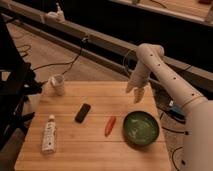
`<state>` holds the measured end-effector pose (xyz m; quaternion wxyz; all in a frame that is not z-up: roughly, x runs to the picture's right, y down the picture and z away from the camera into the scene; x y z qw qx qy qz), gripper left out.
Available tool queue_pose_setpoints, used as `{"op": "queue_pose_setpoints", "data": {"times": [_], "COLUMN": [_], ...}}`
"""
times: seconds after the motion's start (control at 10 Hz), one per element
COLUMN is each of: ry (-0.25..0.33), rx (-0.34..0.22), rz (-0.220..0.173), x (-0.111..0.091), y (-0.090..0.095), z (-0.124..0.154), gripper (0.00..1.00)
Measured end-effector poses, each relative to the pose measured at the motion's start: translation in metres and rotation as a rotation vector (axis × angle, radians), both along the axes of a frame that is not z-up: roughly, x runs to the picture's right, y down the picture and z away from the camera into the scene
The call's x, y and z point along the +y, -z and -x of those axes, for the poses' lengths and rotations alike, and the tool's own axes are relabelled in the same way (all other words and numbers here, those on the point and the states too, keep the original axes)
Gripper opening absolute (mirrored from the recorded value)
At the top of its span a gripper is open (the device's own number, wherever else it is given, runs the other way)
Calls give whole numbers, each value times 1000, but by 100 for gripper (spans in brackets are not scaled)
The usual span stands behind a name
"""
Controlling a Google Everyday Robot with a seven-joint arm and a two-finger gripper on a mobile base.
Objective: Drag the pepper across the table
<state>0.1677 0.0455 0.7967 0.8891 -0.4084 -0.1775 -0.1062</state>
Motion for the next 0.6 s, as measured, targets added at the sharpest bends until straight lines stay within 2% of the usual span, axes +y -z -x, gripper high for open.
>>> {"op": "queue_pose_setpoints", "data": {"times": [0.2,0.3,0.4,0.5,0.6], "ry": [92,146,203,231,246], "rx": [-83,-139,-221,-274,-302], "rz": [-33,-60,-103,-132,-147], "x": [-2,-2,2,4,6], "y": [-10,-15,-17,-14,-12], "z": [33,60,101,128,142], "gripper": [60,60,60,60,60]}}
